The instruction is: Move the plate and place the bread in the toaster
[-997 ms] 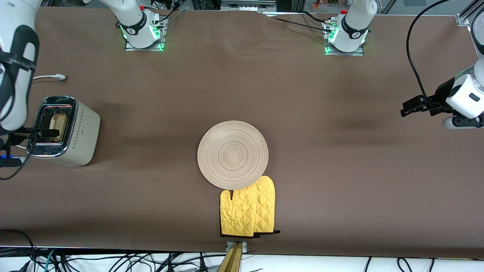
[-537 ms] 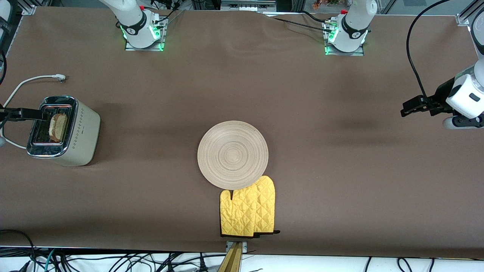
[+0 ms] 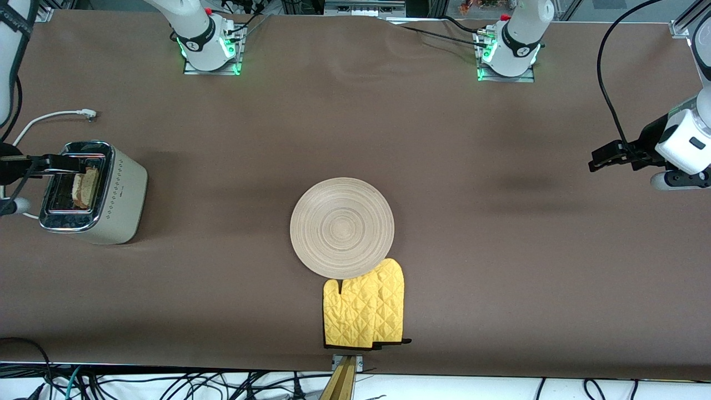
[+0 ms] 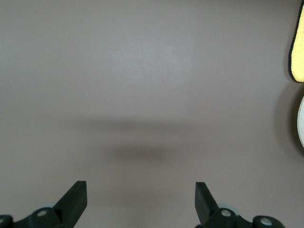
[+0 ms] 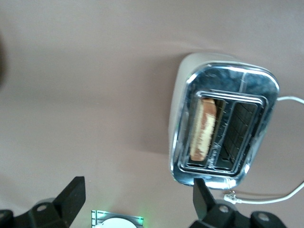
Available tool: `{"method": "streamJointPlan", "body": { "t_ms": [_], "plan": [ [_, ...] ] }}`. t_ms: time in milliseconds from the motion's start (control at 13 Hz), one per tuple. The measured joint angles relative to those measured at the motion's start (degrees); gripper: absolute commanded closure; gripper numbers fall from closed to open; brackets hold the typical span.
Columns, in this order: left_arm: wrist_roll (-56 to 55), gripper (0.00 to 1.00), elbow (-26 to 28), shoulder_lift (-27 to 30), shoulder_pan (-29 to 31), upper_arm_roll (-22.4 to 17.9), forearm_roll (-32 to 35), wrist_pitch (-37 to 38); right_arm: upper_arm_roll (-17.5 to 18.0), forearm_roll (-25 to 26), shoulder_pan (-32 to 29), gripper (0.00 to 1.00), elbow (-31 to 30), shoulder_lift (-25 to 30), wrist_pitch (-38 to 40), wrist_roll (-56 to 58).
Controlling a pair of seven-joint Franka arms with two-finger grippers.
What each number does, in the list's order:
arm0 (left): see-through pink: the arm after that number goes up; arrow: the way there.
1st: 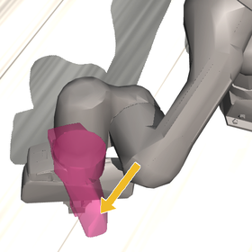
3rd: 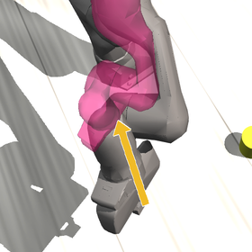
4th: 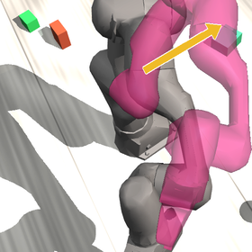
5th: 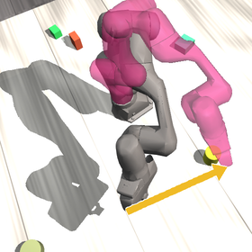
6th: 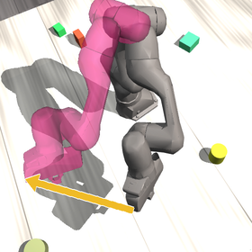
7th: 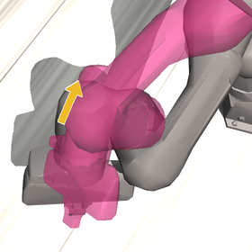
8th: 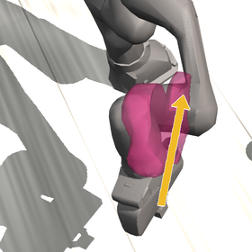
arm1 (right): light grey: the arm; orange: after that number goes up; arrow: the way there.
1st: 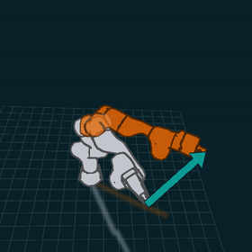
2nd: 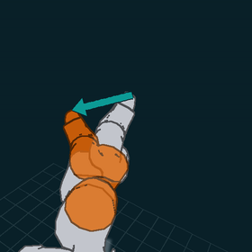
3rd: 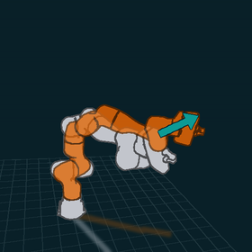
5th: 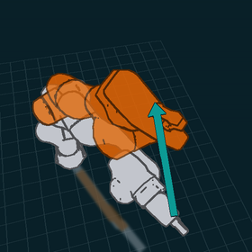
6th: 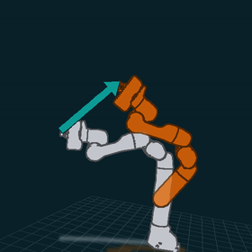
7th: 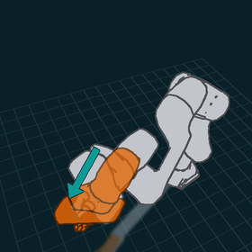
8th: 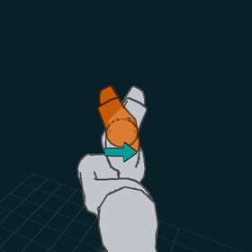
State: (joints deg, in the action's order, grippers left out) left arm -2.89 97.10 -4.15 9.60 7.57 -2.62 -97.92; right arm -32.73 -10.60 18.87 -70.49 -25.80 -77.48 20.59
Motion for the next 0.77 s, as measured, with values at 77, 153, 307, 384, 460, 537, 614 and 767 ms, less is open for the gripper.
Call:
{"method": "streamJointPlan", "body": {
  "t_ms": [77,153,307,384,460,537,614,767],
  "plan": [
    [0.0,0.0,0.0,0.0,0.0,0.0,0.0,0.0,0.0,0.0,1.3,0.0,0.4,0.2,0.1,-0.1],
    [0.0,0.0,0.0,0.0,0.0,0.0,0.0,0.0,0.0,0.0,2.2,0.0,0.7,0.4,0.5,-0.2],
    [0.0,0.0,0.0,0.0,0.0,0.0,0.0,0.0,0.1,0.0,2.7,0.0,0.8,1.0,1.2,-0.2],
    [0.0,0.0,0.0,0.0,0.0,0.0,0.0,0.0,0.9,0.0,2.2,0.0,0.8,1.6,1.4,-0.6],
    [0.0,0.0,0.0,0.0,0.0,0.0,0.0,0.0,3.3,0.1,0.4,0.0,0.8,2.5,1.5,-2.2],
    [0.0,0.0,0.0,0.0,0.0,0.0,0.0,0.0,7.2,0.4,-2.3,0.0,0.7,3.5,1.6,-4.9],
    [0.0,0.0,0.0,0.0,0.0,0.0,0.0,0.0,11.4,1.5,-5.1,0.0,0.3,4.6,1.7,-7.8],
    [0.0,0.0,0.0,0.0,0.0,0.0,0.0,0.0,18.9,4.7,-9.2,0.0,-1.3,6.7,1.8,-12.3]
  ]
}}
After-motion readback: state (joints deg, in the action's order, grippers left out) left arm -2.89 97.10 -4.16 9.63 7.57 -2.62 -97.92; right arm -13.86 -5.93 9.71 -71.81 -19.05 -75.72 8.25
